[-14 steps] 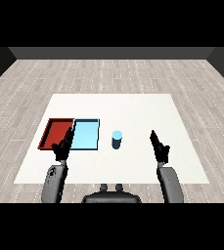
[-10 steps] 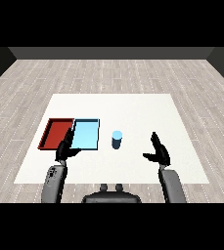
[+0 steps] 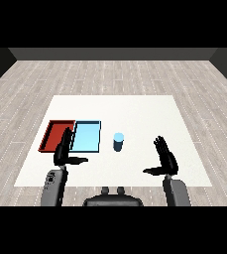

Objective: Pick the blue can and put it in the blue box

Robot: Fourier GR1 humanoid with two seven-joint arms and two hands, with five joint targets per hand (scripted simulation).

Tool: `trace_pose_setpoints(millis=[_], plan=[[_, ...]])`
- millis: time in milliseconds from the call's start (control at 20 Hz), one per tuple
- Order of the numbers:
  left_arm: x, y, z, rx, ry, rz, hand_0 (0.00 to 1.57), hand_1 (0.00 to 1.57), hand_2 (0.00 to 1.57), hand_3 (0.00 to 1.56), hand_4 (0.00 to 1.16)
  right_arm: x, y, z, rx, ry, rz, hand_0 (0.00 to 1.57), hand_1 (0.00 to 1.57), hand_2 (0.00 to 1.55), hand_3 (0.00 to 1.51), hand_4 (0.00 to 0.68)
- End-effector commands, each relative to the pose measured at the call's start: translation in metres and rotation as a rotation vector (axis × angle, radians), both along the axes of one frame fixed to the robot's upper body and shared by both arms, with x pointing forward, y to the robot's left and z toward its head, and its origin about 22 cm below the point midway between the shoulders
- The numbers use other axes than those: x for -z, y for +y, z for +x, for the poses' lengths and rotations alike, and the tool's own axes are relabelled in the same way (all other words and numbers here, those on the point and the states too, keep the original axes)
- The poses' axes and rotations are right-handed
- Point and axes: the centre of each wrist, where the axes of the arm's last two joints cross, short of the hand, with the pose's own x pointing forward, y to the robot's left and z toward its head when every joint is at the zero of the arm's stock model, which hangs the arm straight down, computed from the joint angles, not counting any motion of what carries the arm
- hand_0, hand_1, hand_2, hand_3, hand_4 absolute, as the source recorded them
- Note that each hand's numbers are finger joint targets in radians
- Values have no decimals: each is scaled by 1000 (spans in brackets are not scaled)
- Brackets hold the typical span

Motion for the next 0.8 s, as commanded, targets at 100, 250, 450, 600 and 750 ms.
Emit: trace_pose_setpoints(millis=[100,250,450,600,750], plan=[[-5,7,9,-14,-78,-22,0,0,0,0,0,-1,-7,15,-38,-35,46,0,0,0,0,0],[-4,13,6,7,-69,-21,0,0,0,0,0,13,0,17,-30,-22,55,0,0,0,0,0],[15,4,12,-1,-78,-35,0,0,0,0,0,-4,-14,20,-42,24,76,0,0,0,0,0],[-3,-13,15,-14,-57,-39,0,0,0,0,0,11,17,38,-19,29,109,0,0,0,0,0],[-6,31,3,-9,-74,-49,0,0,0,0,0,-11,20,41,-17,60,87,0,0,0,0,0]])
